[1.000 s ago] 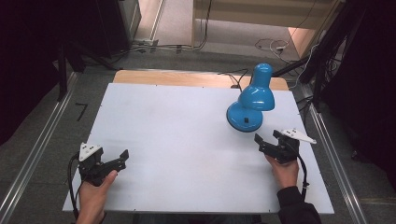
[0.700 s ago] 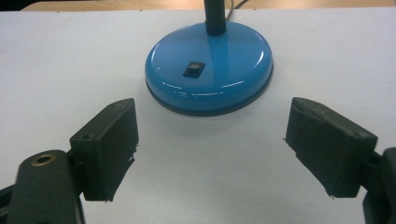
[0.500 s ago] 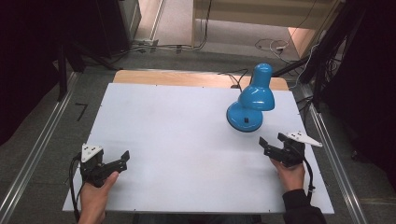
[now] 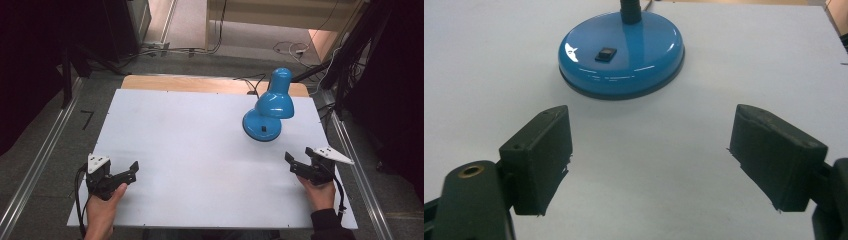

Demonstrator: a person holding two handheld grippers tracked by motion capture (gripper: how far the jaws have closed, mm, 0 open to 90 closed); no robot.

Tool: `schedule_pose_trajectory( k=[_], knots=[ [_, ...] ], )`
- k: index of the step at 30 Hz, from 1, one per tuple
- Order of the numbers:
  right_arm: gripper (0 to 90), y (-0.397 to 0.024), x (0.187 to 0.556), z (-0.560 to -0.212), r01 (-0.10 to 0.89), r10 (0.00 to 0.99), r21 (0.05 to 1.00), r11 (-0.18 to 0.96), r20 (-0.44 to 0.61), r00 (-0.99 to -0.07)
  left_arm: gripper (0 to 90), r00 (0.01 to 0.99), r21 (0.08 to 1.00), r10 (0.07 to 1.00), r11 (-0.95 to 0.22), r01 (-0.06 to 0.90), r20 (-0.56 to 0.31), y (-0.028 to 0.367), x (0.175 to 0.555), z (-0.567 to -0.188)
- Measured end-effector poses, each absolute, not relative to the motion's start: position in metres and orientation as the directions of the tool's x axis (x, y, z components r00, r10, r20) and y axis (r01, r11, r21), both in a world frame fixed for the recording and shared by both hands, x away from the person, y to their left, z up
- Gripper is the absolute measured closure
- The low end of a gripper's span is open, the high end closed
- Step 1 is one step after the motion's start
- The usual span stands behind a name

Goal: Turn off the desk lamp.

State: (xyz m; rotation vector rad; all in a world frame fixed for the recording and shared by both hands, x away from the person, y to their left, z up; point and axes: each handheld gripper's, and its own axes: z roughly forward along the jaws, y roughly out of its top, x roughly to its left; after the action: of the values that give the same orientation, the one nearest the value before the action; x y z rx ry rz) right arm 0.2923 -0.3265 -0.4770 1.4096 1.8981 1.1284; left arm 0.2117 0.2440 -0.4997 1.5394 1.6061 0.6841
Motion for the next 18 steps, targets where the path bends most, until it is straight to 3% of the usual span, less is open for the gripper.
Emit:
schedule_pose_trajectory(
  k=[18],
  knots=[
    [15.3,-0.356,0.26,-0.479,0.522,0.949,0.841,0.142,0.034,-0.313,5.1,0.043,0.816,0.986,0.11,0.567,-0.163,0.247,0.212,-0.503]
  ],
)
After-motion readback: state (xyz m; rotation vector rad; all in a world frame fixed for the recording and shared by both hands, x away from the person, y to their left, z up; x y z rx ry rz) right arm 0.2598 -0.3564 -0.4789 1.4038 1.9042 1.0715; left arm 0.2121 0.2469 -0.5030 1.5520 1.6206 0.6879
